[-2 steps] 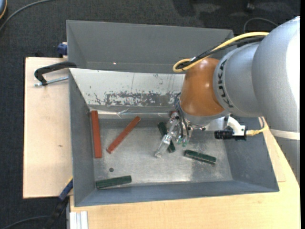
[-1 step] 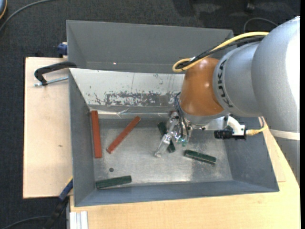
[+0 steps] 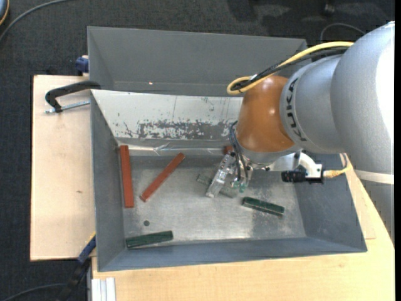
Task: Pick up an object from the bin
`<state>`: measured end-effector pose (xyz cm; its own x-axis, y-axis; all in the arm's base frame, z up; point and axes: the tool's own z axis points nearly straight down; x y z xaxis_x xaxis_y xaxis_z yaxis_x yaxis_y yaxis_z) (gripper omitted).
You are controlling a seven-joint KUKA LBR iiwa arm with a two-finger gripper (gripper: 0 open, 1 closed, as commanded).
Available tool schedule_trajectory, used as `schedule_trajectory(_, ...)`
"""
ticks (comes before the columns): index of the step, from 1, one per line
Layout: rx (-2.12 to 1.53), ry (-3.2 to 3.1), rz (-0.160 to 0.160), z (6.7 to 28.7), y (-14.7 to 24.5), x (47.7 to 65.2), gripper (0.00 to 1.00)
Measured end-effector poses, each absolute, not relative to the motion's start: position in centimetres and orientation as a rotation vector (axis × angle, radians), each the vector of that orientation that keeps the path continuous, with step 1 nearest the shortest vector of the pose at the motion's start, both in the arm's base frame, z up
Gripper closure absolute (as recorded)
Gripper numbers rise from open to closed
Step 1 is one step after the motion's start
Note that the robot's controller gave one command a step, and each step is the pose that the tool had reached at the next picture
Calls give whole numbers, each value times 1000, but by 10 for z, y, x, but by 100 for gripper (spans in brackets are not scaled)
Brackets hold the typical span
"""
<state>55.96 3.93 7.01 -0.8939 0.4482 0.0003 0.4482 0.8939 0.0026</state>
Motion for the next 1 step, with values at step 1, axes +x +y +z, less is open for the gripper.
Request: schedule_trajectory(1,719,3052,6,95,40,561,100)
